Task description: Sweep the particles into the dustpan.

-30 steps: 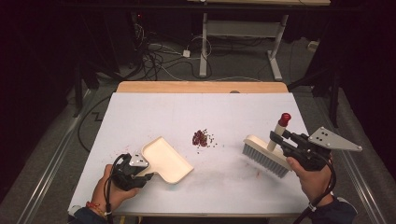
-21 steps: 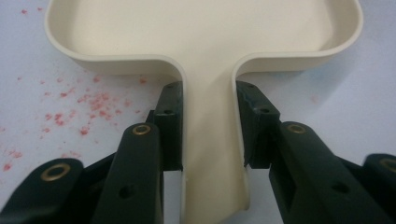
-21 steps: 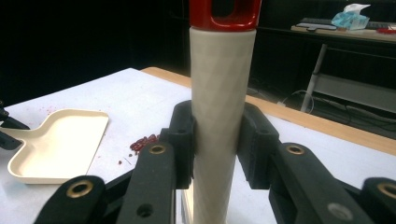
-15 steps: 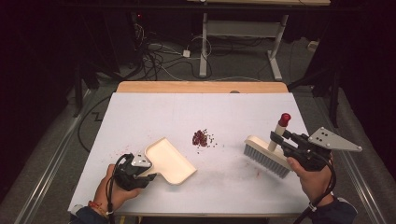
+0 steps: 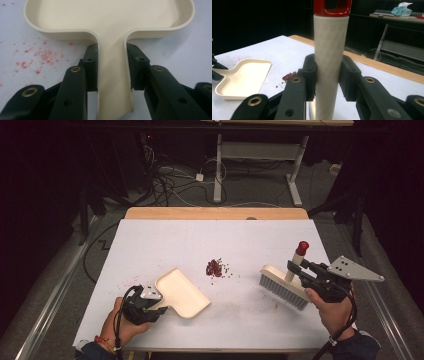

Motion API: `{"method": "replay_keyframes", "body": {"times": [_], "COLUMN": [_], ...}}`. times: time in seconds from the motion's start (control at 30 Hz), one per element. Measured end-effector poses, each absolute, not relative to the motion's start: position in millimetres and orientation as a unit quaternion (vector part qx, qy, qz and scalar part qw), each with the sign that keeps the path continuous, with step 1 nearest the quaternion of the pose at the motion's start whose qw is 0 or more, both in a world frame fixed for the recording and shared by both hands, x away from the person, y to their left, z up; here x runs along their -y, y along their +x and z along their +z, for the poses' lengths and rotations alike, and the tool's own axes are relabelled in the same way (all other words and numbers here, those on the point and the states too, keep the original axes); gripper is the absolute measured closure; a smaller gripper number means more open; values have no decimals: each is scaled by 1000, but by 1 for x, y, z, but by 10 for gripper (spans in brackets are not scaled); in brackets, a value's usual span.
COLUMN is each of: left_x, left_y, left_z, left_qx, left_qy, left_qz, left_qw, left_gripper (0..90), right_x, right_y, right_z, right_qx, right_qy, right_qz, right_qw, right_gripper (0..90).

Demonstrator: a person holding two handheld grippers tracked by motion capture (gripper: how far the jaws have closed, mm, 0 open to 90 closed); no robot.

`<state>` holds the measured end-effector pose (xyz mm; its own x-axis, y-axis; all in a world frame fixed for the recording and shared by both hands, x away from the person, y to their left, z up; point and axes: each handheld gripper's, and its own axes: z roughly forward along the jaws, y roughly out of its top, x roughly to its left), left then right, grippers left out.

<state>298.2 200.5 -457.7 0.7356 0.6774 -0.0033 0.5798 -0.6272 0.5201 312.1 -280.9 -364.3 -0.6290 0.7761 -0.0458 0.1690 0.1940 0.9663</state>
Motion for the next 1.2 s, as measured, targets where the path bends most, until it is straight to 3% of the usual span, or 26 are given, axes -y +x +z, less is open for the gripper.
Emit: {"method": "replay_keyframes", "body": {"times": [0.5,0.63,0.9,1.2], "left_x": [-199,-198,-195,-191], "left_y": [298,297,297,300], "left_z": [-458,-459,-460,-461], "left_qx": [-353,-354,-353,-350], "left_qy": [896,896,897,898], "left_qz": [96,99,96,93], "left_qw": [250,249,248,249], "left_gripper": [642,642,641,640], "right_x": [265,262,237,202], "right_y": [335,354,405,451], "right_z": [-360,-358,-351,-366], "right_qx": [-718,-704,-705,-701], "right_qy": [325,344,359,384], "right_qz": [549,567,546,532], "right_qw": [277,255,275,280], "right_gripper": [696,696,697,697]}}
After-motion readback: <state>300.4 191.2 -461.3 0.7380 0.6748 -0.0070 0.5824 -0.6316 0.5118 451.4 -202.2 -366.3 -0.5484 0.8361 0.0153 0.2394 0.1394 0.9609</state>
